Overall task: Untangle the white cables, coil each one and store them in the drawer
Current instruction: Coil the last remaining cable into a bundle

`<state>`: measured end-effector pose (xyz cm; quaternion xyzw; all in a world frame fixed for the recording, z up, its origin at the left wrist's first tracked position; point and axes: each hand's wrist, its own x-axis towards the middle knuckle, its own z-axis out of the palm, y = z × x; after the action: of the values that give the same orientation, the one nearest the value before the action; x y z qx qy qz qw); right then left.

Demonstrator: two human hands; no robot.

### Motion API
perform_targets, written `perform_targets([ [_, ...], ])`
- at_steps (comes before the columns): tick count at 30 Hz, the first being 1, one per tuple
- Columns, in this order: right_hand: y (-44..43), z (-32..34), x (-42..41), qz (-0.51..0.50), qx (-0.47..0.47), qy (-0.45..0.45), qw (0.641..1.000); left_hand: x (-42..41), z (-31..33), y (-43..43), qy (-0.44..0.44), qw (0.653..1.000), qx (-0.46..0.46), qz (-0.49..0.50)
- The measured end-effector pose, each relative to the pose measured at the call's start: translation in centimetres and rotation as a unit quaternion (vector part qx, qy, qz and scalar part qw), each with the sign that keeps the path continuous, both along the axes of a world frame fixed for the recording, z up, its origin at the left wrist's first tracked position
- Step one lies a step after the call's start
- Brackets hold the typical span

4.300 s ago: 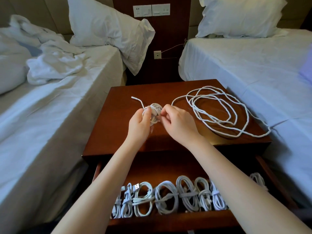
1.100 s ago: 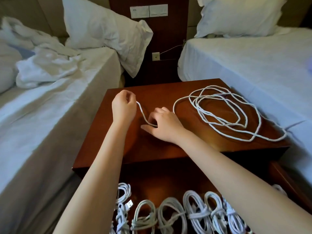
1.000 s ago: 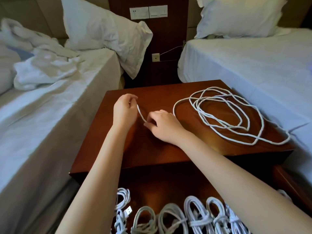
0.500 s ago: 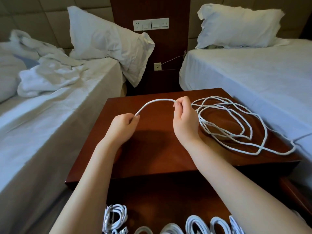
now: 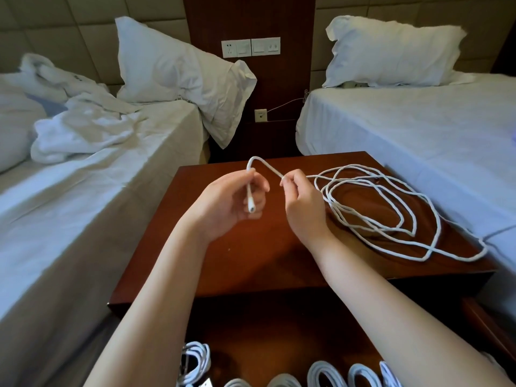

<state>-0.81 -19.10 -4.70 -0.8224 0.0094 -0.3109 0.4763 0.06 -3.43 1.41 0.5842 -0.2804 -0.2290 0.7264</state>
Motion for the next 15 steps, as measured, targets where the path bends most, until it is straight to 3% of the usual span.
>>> perform_targets([
  [2,0.4,-0.4,0.0,0.032,-0.058,0.004,0.998,-0.9,0.6,-0.6,-0.037,0.999,0.005,-0.022],
  [5,1.2,-0.9,0.2,0.055,-0.179,0.016,0.982,-1.4,1.2,-1.4,-0.092,0.995,0.006,0.049],
  [11,2.7,0.0,-1.1,0.171,-0.262,0.064,0.948,0.3,0.4,-0.5,-0.091,0.960,-0.085,0.252],
  [15,2.6,0.1,-0.9,0.146,-0.279,0.072,0.946,1.2,0.4,0.6,-0.125,0.919,-0.095,0.361],
])
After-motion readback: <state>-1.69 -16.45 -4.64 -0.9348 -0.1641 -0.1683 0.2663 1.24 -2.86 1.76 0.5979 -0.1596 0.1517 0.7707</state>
